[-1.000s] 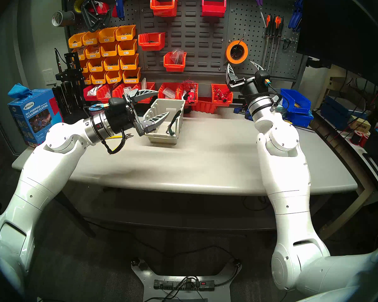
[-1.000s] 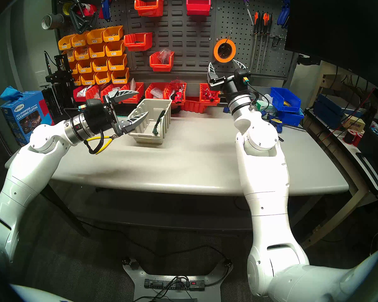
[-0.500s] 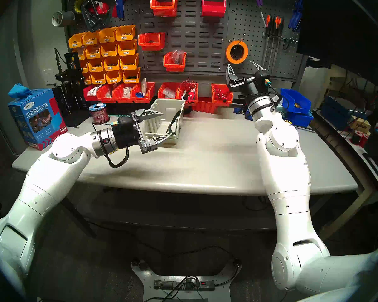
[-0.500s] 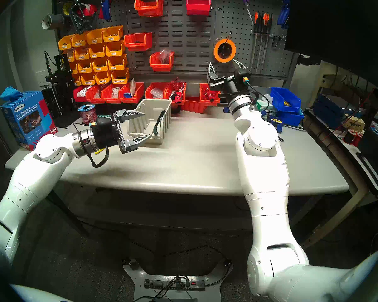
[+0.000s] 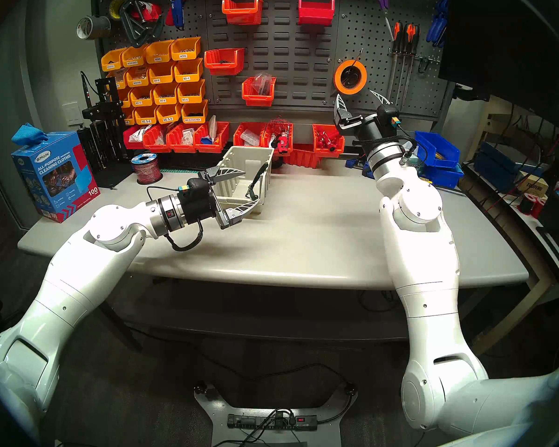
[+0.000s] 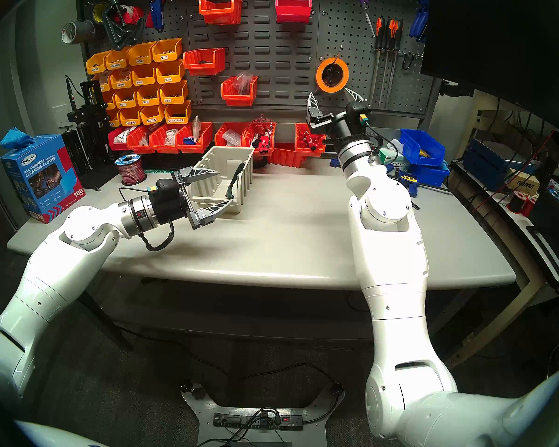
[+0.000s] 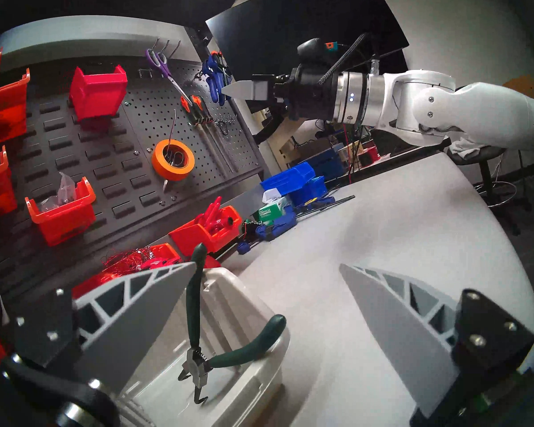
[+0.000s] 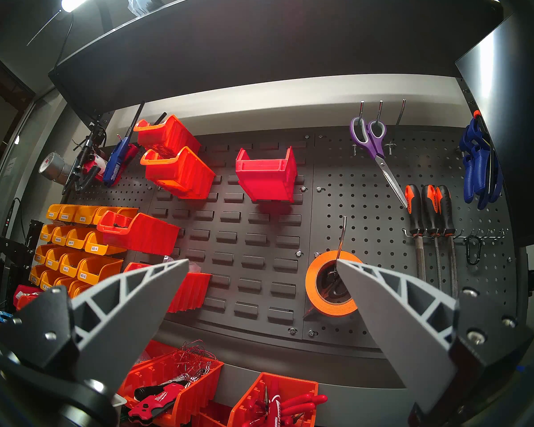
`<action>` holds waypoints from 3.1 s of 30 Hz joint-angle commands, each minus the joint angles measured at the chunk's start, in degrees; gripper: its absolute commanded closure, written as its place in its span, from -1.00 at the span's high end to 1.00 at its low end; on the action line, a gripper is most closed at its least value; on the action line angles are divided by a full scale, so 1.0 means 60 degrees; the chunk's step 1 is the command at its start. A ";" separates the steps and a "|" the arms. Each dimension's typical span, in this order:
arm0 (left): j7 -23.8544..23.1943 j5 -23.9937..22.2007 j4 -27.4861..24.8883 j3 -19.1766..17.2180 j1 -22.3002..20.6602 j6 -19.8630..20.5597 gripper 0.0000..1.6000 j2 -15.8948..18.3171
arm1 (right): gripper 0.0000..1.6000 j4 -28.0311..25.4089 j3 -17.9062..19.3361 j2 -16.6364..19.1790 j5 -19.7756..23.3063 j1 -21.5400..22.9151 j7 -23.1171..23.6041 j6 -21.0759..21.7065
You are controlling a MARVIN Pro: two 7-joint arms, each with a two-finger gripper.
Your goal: Take out tools from the storage box
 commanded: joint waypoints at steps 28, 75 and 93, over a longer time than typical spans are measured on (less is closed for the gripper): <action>0.0976 0.0987 0.0752 0.0194 -0.0286 -0.0194 1.00 -0.0889 | 1.00 -0.0126 -0.0007 0.0004 0.0005 0.0064 0.0015 -0.0004; 0.1395 0.0749 0.0267 -0.0220 -0.0076 -0.0118 -1.00 -0.1153 | 1.00 -0.0122 -0.0007 0.0003 0.0004 0.0065 0.0014 -0.0008; 0.2811 0.0244 0.0775 -0.1126 -0.0830 -0.2012 -1.00 -0.2373 | 1.00 -0.0114 -0.0007 0.0002 0.0004 0.0068 0.0013 -0.0016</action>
